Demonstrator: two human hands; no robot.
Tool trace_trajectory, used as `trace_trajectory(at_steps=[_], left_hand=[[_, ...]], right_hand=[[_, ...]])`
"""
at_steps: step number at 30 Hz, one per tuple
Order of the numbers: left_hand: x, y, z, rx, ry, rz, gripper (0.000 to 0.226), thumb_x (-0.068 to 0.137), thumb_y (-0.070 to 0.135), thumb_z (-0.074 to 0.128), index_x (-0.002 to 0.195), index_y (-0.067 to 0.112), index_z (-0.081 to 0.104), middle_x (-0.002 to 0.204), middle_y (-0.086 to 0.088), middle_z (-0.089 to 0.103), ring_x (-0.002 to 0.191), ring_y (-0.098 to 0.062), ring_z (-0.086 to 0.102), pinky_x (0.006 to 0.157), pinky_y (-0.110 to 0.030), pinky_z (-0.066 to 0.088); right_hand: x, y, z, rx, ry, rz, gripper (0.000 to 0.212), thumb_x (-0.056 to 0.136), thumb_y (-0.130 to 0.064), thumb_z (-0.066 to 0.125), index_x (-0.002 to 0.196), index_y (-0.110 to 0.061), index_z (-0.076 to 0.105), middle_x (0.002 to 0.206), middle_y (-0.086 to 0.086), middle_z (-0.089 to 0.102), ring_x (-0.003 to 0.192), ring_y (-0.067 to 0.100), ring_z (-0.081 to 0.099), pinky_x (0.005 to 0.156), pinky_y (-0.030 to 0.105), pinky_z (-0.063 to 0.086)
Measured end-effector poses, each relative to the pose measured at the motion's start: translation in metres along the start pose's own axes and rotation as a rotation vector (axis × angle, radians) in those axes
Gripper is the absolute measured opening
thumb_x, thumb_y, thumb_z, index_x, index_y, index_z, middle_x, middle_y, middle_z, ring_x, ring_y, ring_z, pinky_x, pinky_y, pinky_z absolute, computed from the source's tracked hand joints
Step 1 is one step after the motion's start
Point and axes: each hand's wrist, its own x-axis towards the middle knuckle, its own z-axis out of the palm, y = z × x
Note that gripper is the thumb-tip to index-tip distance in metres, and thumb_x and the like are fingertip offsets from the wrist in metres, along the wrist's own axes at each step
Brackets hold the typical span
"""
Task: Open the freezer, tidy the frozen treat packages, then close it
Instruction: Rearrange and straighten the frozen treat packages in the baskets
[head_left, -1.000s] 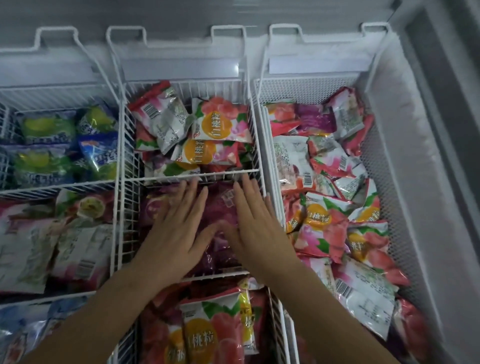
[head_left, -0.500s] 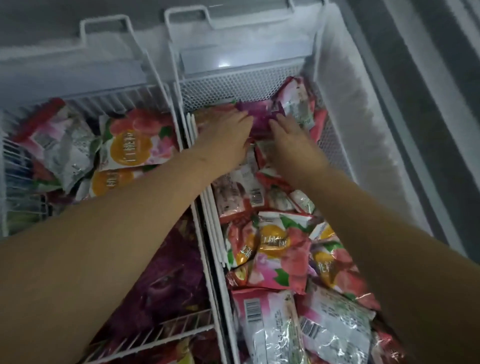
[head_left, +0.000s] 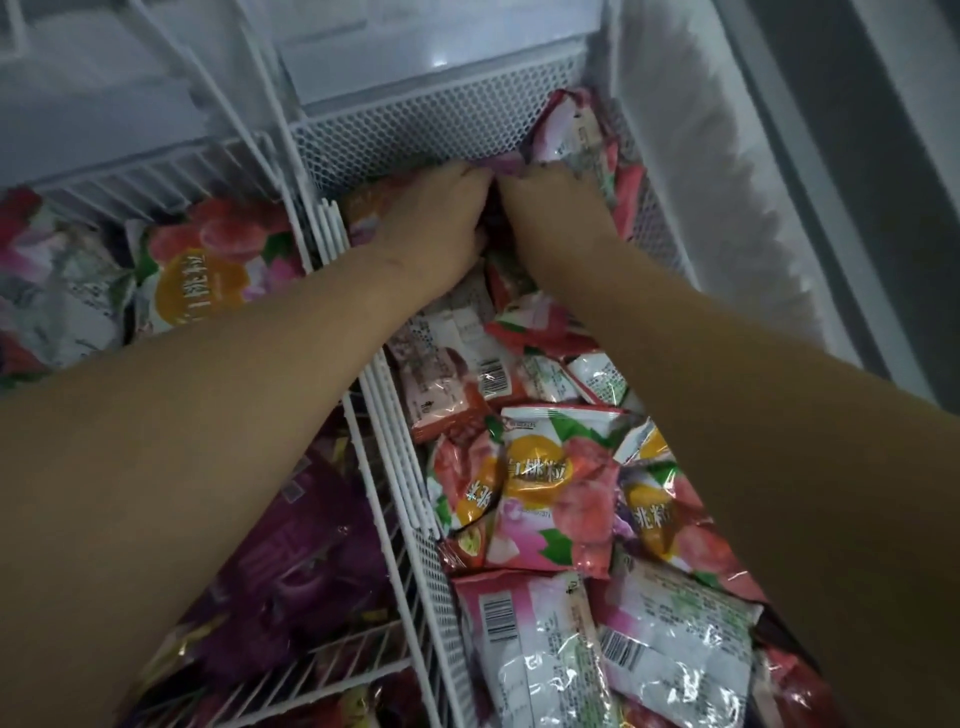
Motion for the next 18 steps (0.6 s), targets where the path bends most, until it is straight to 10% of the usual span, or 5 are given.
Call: trace_trajectory(at_steps=[11, 18], left_hand=[[-0.080, 0.007, -0.035, 0.235, 0.021, 0.144, 0.043, 0.099, 0.015, 0.046, 0.141, 0.017, 0.048, 0.148, 0.000, 0.044, 0.135, -0.025, 0.043, 0.109, -0.042, 0.038], [-0.221, -0.004, -0.102, 0.178, 0.266, 0.087, 0.033, 0.084, -0.002, 0.065, 0.117, 0.000, 0.067, 0.125, -0.016, 0.063, 0.110, -0.034, 0.064, 0.090, -0.050, 0.054]], right_hand=[[-0.071, -0.030, -0.031, 0.417, 0.075, 0.160, 0.032, 0.092, -0.002, 0.046, 0.111, -0.011, 0.069, 0.098, 0.015, 0.069, 0.090, 0.035, 0.063, 0.080, 0.040, 0.052], [-0.147, -0.136, -0.053, 0.756, 0.031, -0.161, 0.053, 0.097, -0.021, 0.055, 0.147, -0.011, 0.039, 0.147, 0.011, 0.044, 0.128, 0.027, 0.047, 0.103, 0.036, 0.042]])
